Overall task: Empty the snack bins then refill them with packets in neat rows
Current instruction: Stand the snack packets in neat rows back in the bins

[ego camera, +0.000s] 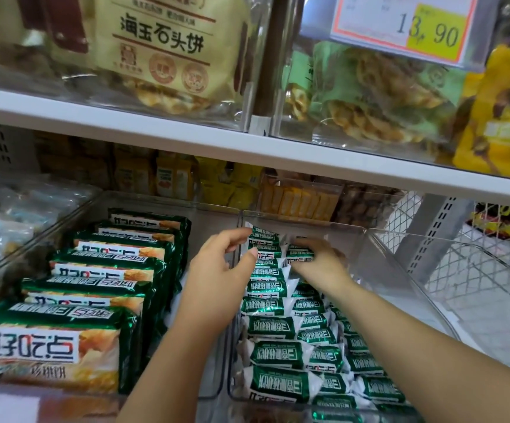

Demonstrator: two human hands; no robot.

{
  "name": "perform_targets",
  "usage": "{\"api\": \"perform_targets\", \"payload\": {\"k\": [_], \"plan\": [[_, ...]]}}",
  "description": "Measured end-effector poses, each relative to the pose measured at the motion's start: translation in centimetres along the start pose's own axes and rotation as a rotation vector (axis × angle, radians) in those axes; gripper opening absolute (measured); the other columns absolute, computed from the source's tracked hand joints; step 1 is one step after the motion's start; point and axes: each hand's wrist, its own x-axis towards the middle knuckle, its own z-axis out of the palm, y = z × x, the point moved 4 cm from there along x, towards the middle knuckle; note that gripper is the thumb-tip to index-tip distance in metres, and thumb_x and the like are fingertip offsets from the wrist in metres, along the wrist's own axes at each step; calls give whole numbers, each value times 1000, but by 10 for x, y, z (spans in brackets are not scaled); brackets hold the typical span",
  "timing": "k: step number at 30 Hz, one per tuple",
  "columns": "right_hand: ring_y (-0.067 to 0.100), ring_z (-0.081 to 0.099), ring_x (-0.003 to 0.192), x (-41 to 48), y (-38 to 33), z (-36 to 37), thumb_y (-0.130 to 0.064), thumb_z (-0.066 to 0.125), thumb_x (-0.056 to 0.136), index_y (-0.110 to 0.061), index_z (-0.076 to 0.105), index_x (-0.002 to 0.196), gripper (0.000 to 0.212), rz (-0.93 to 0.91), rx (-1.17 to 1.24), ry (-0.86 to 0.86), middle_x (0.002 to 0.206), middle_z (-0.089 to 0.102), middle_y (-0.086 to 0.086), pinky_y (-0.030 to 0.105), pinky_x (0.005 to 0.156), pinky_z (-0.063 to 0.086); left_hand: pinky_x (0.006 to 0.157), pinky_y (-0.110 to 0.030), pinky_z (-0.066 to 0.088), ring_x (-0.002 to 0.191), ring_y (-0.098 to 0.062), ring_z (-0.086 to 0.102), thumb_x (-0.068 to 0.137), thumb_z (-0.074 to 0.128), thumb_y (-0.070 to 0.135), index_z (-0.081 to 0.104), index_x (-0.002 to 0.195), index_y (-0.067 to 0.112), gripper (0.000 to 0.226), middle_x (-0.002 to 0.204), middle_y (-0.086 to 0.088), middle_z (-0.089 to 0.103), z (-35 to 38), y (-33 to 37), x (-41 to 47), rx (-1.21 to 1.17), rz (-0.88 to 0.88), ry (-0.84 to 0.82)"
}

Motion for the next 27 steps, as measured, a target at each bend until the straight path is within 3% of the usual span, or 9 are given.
{"api": "perform_targets", "payload": {"k": [2,4,6,10,12,20,23,25,27], "plan": [[19,62,89,-3,0,-6,-7,68,78,-28,51,129,57,-10,150,6,125,46,1,19,64,53,92,-23,36,117,-2,49,94,57,27,56,123,34,30,124,15,55,0,-1,0,2,0,-1],[17,56,75,-2,6,-14,0,66,79,-26,44,136,66,-6,191,66,124,36,3,12,44,44,93,-23,36,117,-1,49,94,57,27,56,124,34,31,125,15,54,0,-1,1,-2,-3,-2],[18,56,70,-2,10,-14,3,64,78,-28,40,138,72,22,182,64,123,36,4,15,43,45,93,-23,36,116,0,49,94,57,27,56,125,33,31,125,15,54,0,-1,1,-9,-3,-2],[26,61,71,-8,9,-8,9,59,79,-27,33,140,76,89,209,-65,105,44,-3,37,60,53,93,-22,35,115,0,48,94,56,28,55,125,33,31,125,15,54,0,0,1,-9,-3,-7],[31,65,73,-9,6,-9,5,60,81,-28,32,139,73,55,186,-78,115,43,-2,41,64,55,94,-22,35,116,-1,48,95,56,28,55,125,33,31,126,15,54,0,0,1,0,-1,-9],[14,43,53,-4,10,5,9,42,85,-28,18,146,75,92,220,-209,93,51,6,23,41,37,90,-22,35,115,-1,49,95,55,29,55,126,33,31,128,15,54,2,0,1,13,-3,-21],[16,51,85,-5,1,-9,-2,54,87,-25,17,149,76,-7,-21,-256,126,44,8,26,64,49,90,-23,36,115,-2,49,95,55,29,55,125,33,31,128,14,54,1,0,1,8,-6,-22],[23,46,117,-3,0,-25,-12,66,82,-28,18,150,85,-108,-263,-172,146,30,8,25,88,45,91,-22,36,117,-3,49,95,55,28,56,125,33,30,128,14,54,0,-1,0,-1,-4,-20],[27,41,129,0,-1,-30,-16,71,79,-31,19,150,89,-166,-402,-183,152,27,8,28,100,41,92,-22,36,117,-3,50,95,55,28,56,124,33,30,127,14,55,0,-1,0,-4,-1,-18]]}}
